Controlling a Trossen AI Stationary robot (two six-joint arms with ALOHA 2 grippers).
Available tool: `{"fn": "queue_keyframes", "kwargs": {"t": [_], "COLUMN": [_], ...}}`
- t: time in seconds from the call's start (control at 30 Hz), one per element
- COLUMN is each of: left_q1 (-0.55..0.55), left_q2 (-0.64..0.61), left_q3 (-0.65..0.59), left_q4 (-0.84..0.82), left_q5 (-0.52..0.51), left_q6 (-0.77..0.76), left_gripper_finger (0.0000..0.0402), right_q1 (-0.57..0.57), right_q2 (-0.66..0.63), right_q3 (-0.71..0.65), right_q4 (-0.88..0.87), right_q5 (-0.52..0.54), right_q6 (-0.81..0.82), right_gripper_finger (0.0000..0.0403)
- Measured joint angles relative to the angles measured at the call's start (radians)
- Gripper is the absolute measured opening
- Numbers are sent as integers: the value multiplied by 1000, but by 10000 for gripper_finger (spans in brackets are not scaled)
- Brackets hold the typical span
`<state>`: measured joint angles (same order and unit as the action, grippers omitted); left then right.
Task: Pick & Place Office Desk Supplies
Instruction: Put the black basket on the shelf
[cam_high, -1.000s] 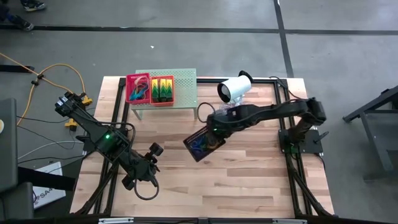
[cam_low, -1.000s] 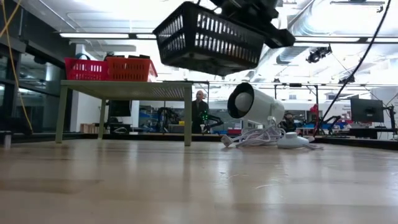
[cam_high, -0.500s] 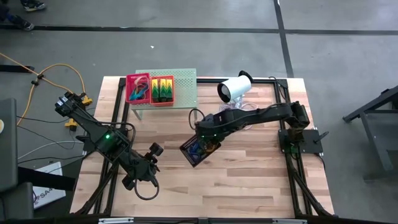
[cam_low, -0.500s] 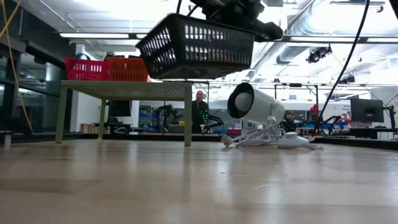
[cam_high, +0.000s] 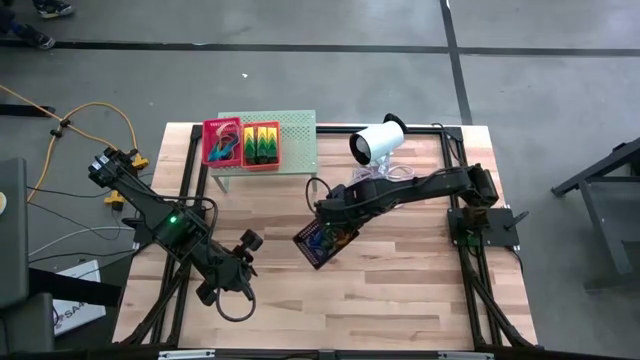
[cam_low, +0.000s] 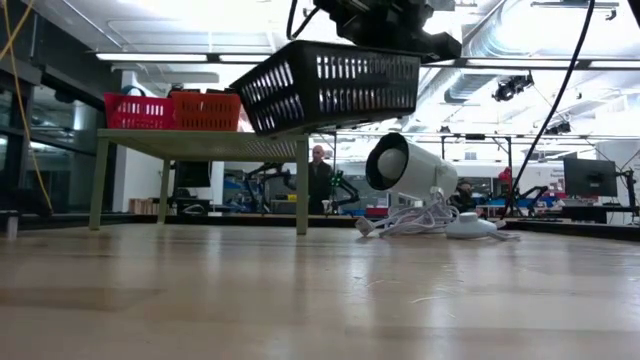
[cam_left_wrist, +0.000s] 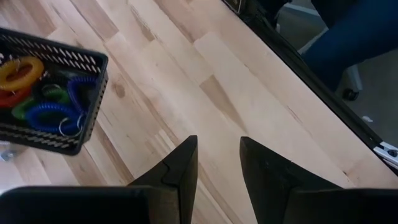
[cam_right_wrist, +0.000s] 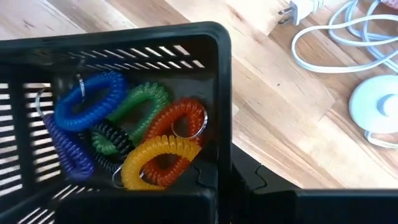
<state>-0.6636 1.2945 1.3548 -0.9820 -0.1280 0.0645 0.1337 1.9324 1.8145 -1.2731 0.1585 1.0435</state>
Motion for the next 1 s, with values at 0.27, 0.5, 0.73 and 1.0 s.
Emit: {"fn": "queue_keyframes", "kwargs": {"t": [0.27,0.5,0.73,1.0], "left_q1": [0,0,0,0], "left_q2": [0,0,0,0], "left_q3": [0,0,0,0], "left_q4": [48,127,205,205], "left_q5": [0,0,0,0], "left_q6": [51,37,-10,-75], "left_gripper_finger": [113,113,113,113], "right_q1": [2,3,4,4], "right_q2": [0,0,0,0], "right_q3": [0,0,0,-1], "right_q4": [0,1,1,5], "right_q5": [-1,0,0,0], "right_q6": [5,2,-11,-19], "right_gripper_finger": [3,3,3,3]}}
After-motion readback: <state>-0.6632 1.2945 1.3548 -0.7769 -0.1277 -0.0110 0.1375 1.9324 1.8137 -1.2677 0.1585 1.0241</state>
